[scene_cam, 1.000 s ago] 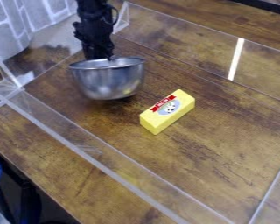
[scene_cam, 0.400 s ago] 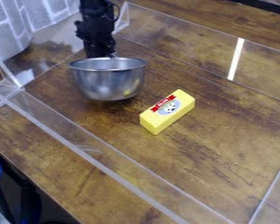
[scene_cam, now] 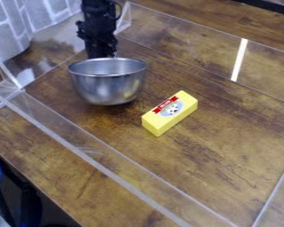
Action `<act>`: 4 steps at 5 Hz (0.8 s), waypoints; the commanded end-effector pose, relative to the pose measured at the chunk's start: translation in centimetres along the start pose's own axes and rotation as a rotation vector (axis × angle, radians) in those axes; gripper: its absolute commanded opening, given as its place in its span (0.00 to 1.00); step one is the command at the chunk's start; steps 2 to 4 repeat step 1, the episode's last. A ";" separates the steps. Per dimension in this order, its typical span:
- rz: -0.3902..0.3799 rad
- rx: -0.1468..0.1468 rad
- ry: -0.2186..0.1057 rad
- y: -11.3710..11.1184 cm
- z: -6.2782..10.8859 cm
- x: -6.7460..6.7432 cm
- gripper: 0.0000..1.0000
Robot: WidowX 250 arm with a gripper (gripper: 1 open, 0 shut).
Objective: Put the white object in the silver pot
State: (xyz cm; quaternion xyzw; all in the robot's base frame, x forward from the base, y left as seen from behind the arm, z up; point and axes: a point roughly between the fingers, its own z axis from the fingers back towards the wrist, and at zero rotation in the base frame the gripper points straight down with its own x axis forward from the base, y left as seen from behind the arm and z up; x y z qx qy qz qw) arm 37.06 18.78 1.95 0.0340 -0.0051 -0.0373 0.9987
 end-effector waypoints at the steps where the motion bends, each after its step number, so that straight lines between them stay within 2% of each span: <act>1: 0.002 -0.018 0.023 0.1 -0.2 -0.6 0.00; 4: 0.002 -0.018 0.023 0.1 -0.2 -0.6 0.00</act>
